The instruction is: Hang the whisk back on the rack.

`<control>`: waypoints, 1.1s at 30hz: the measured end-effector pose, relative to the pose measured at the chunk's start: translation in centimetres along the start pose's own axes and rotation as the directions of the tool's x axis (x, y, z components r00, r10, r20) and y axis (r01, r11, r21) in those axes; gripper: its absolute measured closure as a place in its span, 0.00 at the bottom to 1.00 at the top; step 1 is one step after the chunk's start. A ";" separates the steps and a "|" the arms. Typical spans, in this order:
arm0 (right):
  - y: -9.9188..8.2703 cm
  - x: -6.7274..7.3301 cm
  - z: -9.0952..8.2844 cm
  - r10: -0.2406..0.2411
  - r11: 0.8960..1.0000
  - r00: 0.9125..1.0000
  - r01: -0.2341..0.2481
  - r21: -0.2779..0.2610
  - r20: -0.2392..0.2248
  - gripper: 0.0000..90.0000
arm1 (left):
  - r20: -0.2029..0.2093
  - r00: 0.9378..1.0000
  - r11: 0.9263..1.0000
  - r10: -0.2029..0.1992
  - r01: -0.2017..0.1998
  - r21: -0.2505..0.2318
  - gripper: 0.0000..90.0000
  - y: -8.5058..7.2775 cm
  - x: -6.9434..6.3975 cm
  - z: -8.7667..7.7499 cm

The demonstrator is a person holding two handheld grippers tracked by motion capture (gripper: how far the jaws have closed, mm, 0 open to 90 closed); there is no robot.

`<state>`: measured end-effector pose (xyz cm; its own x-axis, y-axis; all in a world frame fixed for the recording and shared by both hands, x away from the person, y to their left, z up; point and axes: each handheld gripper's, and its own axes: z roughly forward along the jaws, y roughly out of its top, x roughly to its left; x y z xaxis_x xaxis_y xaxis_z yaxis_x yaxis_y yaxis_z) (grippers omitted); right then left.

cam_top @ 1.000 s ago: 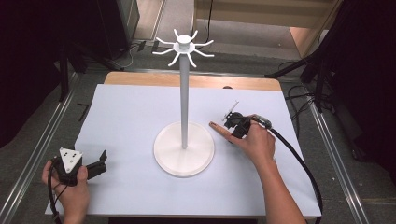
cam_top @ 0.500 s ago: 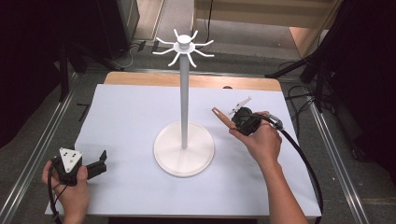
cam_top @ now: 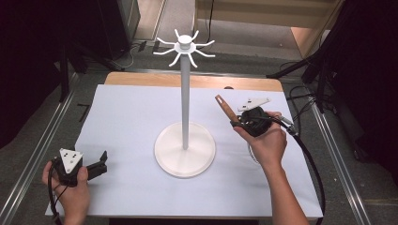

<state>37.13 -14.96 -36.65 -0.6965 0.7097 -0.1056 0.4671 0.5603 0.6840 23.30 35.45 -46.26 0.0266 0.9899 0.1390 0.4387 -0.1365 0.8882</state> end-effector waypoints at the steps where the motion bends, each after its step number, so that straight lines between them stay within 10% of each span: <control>1: 0.0 0.0 -0.2 0.002 1.000 1.000 -0.002 -0.024 -0.007 0.79 | 0.001 1.000 1.000 0.000 0.000 -0.001 0.00 0.0 0.0 0.0; 12: 0.1 0.0 -2.2 0.067 0.972 0.993 -0.088 -0.217 -0.098 0.79 | 0.001 1.000 1.000 -0.001 0.001 0.000 0.00 0.0 0.0 0.0; 33: 0.5 0.3 -5.0 0.086 0.874 0.973 -0.177 -0.452 -0.215 0.79 | 0.001 1.000 1.000 0.002 -0.002 -0.001 0.00 0.0 0.0 0.0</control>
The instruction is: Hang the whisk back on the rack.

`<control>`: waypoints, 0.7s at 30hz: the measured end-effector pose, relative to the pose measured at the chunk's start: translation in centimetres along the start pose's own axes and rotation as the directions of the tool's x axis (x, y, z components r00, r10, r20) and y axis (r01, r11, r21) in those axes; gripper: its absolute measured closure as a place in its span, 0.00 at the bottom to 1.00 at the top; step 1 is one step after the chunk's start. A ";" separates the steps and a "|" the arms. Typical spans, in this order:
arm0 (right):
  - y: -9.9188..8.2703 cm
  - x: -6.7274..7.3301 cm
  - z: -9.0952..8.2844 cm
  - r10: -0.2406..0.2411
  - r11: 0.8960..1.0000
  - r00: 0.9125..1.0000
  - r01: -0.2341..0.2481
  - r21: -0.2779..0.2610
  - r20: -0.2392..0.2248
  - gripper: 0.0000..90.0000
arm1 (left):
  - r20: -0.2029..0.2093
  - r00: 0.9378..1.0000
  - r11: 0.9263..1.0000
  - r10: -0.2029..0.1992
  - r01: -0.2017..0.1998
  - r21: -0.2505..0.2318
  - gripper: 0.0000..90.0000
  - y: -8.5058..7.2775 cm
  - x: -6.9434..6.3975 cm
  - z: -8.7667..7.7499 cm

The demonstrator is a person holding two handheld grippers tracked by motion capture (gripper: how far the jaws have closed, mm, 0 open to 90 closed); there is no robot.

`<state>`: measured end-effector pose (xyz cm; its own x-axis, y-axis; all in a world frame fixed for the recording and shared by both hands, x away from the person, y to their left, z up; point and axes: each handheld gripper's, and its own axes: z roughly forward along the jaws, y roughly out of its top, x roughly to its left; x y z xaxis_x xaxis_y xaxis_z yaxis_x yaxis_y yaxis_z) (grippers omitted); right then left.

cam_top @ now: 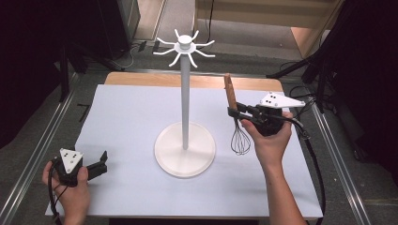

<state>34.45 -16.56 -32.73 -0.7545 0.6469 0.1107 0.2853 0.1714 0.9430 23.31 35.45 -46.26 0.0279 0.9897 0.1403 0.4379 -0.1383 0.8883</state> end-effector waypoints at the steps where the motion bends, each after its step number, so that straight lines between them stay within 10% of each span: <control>1: 0.0 0.1 0.0 0.004 1.000 1.000 -0.004 -0.009 -0.005 0.79 | 0.000 1.000 1.000 -0.001 0.001 -0.001 0.00 0.0 0.0 0.0; 21: 1.2 0.9 -1.3 -0.007 0.986 0.998 -0.003 -0.168 -0.059 0.79 | 0.002 1.000 1.000 0.004 -0.004 -0.001 0.00 0.0 0.0 0.0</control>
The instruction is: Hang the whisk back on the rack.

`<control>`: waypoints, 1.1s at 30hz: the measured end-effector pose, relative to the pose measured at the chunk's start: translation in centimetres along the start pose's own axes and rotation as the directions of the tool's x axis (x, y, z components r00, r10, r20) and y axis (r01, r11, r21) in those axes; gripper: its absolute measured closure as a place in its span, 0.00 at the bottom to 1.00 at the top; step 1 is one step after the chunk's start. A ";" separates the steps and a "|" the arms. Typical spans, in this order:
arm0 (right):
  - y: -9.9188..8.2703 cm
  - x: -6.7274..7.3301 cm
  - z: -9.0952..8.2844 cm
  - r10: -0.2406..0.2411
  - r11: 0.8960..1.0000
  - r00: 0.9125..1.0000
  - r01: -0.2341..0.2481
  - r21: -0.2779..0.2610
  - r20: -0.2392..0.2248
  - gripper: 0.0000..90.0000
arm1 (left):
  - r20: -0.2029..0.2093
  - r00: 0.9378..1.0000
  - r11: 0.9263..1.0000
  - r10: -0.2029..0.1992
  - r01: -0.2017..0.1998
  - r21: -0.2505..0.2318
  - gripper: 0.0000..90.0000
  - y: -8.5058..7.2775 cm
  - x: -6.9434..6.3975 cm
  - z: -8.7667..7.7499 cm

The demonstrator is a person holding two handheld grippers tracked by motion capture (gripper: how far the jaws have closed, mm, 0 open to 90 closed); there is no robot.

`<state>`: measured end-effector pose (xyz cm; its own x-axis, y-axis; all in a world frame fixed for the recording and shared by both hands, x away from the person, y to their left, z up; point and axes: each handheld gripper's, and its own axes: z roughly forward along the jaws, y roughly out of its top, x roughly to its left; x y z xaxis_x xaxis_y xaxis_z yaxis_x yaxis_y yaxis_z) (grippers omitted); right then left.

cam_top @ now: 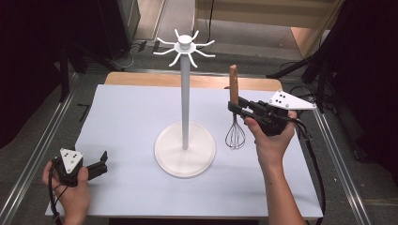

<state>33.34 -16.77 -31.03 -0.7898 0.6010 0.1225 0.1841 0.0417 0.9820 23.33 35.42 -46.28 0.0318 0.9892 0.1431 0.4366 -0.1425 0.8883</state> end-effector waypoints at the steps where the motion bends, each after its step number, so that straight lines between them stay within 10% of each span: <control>1: 0.1 0.1 0.0 -0.001 1.000 1.000 0.001 -0.005 -0.004 0.79 | 0.000 1.000 1.000 0.000 0.000 0.000 0.00 0.0 0.0 0.0; 33: 3.9 3.4 0.8 -0.041 0.988 0.994 0.025 -0.154 -0.099 0.79 | 0.001 1.000 1.000 0.000 0.000 0.001 0.00 0.0 0.0 0.0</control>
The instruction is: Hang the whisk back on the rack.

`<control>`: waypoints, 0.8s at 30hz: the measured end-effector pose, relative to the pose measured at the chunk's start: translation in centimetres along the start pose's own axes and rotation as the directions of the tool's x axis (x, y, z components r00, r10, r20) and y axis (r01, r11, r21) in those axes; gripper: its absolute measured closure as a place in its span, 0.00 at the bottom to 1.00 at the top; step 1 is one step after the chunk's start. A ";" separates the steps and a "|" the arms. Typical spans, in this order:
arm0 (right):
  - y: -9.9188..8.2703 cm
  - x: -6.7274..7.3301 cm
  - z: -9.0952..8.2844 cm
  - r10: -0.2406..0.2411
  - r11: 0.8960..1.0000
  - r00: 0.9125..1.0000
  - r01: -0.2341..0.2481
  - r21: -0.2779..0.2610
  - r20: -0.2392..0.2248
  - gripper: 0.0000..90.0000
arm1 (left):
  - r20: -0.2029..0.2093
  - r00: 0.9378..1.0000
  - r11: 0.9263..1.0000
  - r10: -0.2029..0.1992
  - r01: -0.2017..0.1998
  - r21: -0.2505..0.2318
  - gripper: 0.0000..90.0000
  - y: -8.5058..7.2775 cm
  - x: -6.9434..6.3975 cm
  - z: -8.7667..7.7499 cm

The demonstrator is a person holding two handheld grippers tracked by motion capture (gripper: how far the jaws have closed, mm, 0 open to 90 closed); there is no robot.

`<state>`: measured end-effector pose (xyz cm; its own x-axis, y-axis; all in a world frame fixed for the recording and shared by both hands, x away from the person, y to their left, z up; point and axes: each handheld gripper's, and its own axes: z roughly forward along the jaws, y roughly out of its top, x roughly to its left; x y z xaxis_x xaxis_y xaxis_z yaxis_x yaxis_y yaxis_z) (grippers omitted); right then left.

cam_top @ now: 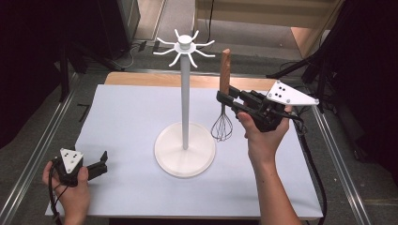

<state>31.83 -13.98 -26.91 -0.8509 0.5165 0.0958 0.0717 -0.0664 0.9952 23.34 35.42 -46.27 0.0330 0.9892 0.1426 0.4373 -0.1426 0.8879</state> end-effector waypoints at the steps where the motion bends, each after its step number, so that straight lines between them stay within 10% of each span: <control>1: 0.0 0.1 0.0 0.004 1.000 1.000 -0.004 -0.002 -0.002 0.79 | 0.000 1.000 1.000 0.000 0.000 0.000 0.00 0.0 0.0 0.0; 24: 0.9 0.9 0.7 -0.021 0.999 0.993 0.016 -0.042 -0.119 0.79 | 0.001 1.000 1.000 0.003 -0.003 0.001 0.00 0.0 0.0 0.0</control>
<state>31.50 -12.95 -25.90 -0.9083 0.4121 0.0723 0.0364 -0.0942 0.9949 23.33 35.41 -46.27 0.0349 0.9888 0.1454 0.4380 -0.1459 0.8870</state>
